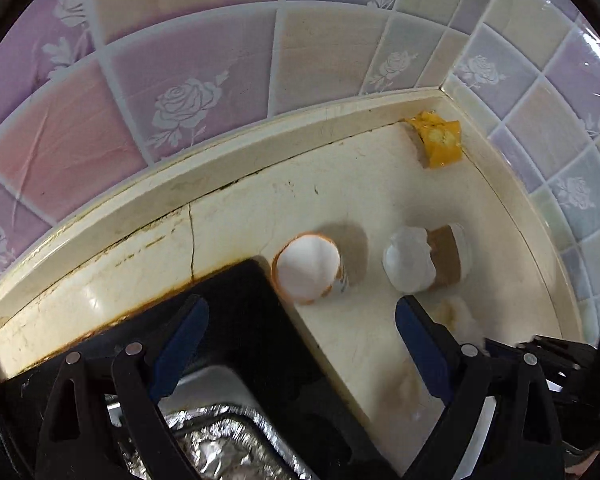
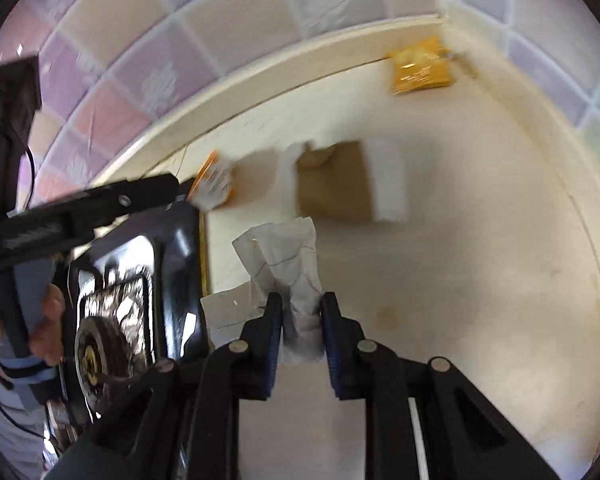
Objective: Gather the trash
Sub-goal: 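Grasp the white tissue with the right gripper while the left gripper grasps the orange-rimmed cup, then carry the tissue and small cup off the counter toward the trash bin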
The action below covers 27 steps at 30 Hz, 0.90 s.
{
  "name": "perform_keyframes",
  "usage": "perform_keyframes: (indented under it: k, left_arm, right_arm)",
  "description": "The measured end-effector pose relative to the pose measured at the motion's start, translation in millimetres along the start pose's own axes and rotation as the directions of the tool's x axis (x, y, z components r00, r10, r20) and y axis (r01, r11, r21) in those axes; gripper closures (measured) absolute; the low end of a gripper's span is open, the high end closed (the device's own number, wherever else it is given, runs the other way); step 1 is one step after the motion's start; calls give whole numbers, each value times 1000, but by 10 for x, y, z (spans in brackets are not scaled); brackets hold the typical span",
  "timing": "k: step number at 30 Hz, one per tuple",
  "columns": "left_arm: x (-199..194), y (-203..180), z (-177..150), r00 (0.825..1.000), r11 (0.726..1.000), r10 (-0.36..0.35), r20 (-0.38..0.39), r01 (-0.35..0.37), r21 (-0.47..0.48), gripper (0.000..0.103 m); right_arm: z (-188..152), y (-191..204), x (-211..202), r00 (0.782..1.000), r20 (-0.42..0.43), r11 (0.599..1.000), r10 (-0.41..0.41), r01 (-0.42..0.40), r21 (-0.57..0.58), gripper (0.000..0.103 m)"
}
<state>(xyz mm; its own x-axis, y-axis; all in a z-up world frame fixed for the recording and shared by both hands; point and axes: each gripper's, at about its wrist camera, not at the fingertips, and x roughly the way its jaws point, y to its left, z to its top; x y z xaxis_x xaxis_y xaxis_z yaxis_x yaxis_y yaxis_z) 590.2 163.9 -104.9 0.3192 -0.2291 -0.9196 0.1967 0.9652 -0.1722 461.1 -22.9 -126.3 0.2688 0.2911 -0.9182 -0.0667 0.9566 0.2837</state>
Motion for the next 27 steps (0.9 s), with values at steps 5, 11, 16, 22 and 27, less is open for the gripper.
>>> perform_keyframes:
  k: [5,11,16,22,27]
  left_arm:
    - [234,-97,112,997,997,79,22,-79,-8,10]
    - [558,-176,184,993,994,110,-45,-110,9,30]
    - [673,-252,198,990,992,120,-74,-117,45,51]
    - [570,-270,101,996,996,77,-55,-74,49,51]
    - [259,-271,22,998,997,58,-19,-58,42,51]
  right_arm:
    - [44,-256,-72,999,35,998,-18,16,57,83]
    - [-21,-407,-35,999,25,995,-28,26,92,83]
    - [-31,-369,-39,999,34,995,-30,27,98,83]
    - [-69,-303,-102,998,49,996,-31,27,89,83]
    - [-153,-284,-238,997,68,996,-21,15,88,83]
